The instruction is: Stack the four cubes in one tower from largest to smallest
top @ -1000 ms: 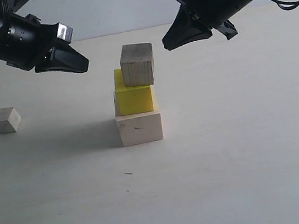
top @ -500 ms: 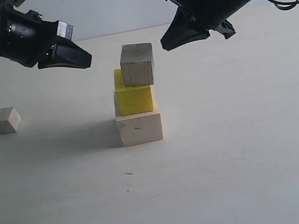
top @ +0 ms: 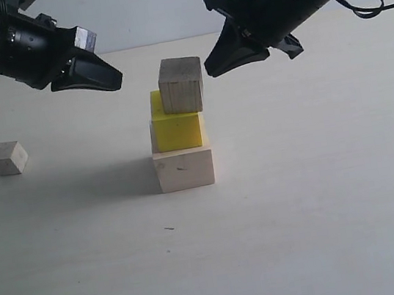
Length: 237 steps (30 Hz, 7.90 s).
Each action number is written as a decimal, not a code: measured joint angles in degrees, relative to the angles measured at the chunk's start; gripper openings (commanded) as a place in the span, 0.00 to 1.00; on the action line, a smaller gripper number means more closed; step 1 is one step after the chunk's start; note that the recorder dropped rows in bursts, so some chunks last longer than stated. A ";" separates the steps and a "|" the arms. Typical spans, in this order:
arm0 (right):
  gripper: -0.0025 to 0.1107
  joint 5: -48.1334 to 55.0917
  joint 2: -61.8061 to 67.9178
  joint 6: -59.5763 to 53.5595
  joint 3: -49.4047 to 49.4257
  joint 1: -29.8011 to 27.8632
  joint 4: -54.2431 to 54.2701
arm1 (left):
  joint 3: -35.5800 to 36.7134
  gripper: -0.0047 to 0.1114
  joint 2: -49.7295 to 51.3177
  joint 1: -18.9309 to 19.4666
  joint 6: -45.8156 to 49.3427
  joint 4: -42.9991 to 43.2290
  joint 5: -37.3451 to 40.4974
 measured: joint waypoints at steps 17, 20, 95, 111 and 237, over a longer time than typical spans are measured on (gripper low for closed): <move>0.02 -2.05 0.00 2.45 0.00 2.16 -3.20 | 0.00 0.04 0.00 0.00 0.12 -0.10 0.11; 0.02 -2.09 0.00 2.45 0.00 2.30 -2.81 | 0.00 0.04 0.00 0.00 0.12 -0.10 0.11; 0.02 -1.91 -1.61 9.30 0.00 6.33 -8.97 | 0.00 0.04 1.05 -3.60 2.94 0.28 2.94; 0.02 -2.88 -1.61 7.76 0.00 6.33 -9.08 | 0.00 0.04 4.03 -3.60 3.38 1.14 0.36; 0.02 -10.45 6.00 2.05 0.00 6.33 -9.09 | 5.03 0.04 4.13 -1.88 8.95 1.54 -5.58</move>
